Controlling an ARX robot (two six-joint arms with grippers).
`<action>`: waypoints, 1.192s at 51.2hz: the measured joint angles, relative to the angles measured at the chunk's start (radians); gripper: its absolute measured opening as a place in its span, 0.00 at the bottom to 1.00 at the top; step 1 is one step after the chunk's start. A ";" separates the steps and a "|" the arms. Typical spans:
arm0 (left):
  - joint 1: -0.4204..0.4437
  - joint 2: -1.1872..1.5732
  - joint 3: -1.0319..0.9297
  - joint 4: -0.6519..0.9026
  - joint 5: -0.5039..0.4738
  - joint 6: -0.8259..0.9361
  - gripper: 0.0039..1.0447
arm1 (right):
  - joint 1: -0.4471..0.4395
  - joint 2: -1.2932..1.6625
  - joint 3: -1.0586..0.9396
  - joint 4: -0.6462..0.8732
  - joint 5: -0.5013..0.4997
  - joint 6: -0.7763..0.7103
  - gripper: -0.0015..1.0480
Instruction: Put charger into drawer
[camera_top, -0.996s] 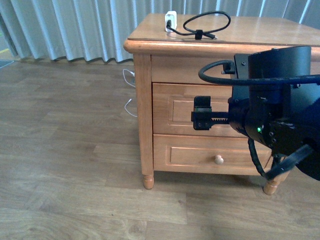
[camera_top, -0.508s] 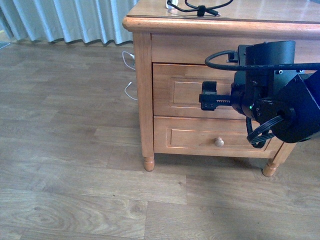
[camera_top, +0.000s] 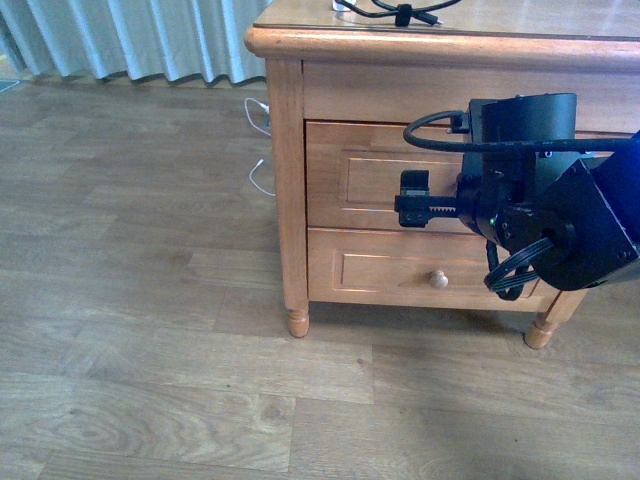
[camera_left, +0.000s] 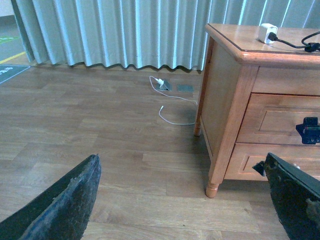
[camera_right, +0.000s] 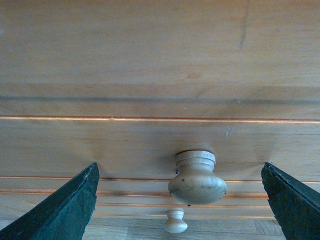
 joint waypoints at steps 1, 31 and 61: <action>0.000 0.000 0.000 0.000 0.000 0.000 0.95 | 0.000 0.000 0.000 0.002 0.003 0.001 0.92; 0.000 0.000 0.000 0.000 0.000 0.000 0.95 | -0.010 0.005 -0.018 0.034 0.016 -0.007 0.23; 0.000 0.000 0.000 0.000 0.000 0.000 0.95 | 0.014 -0.269 -0.407 -0.015 -0.046 0.121 0.22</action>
